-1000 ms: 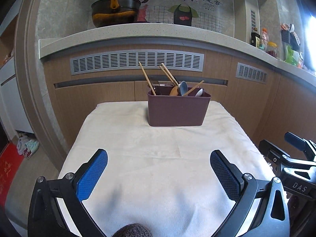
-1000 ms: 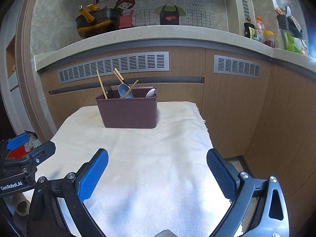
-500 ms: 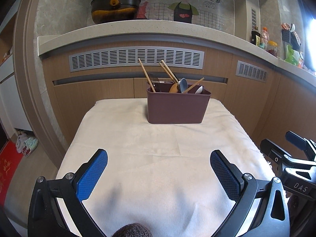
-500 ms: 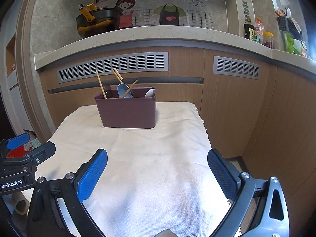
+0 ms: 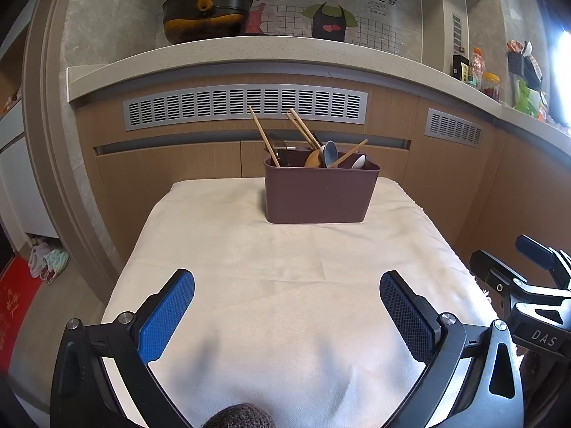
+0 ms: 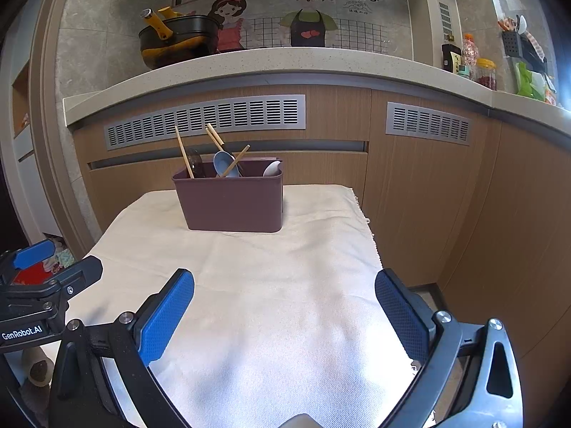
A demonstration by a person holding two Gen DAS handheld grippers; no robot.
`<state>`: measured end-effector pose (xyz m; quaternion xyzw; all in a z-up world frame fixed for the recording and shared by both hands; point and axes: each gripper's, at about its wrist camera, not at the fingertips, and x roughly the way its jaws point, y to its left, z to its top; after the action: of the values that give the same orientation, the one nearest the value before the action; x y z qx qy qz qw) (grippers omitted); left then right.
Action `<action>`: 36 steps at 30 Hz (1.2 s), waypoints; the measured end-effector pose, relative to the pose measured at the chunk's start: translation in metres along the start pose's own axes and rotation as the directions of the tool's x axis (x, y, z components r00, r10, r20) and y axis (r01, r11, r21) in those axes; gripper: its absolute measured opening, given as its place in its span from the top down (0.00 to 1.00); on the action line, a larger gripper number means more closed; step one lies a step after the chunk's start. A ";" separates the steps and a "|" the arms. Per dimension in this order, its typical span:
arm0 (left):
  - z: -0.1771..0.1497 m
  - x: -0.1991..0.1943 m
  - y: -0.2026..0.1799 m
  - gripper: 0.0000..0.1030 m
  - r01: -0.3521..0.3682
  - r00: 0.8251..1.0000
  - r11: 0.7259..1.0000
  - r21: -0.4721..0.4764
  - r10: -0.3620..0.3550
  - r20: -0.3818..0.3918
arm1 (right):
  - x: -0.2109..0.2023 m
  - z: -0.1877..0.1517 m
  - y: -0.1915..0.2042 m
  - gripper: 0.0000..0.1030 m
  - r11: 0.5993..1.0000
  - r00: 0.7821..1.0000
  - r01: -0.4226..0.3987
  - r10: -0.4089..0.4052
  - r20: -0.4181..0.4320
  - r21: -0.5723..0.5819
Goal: Organize utensils
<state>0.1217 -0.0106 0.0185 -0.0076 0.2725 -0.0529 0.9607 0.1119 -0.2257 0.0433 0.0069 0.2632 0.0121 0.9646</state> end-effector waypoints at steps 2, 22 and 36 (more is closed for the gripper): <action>0.000 0.000 0.000 0.00 -0.001 1.000 1.000 0.001 0.001 0.000 | 0.000 0.000 0.000 0.02 1.000 1.000 -0.001 0.001 -0.001 0.000; -0.001 0.000 -0.001 0.00 0.001 1.000 1.000 0.008 -0.001 0.001 | 0.000 -0.001 -0.003 0.02 1.000 1.000 -0.001 0.001 0.001 0.003; -0.001 0.001 -0.001 0.00 0.006 1.000 1.000 0.023 -0.006 -0.002 | -0.001 -0.001 -0.003 0.02 1.000 1.000 0.001 -0.001 0.001 0.007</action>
<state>0.1220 -0.0115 0.0167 0.0025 0.2726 -0.0588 0.9603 0.1102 -0.2289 0.0431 0.0101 0.2628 0.0109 0.9647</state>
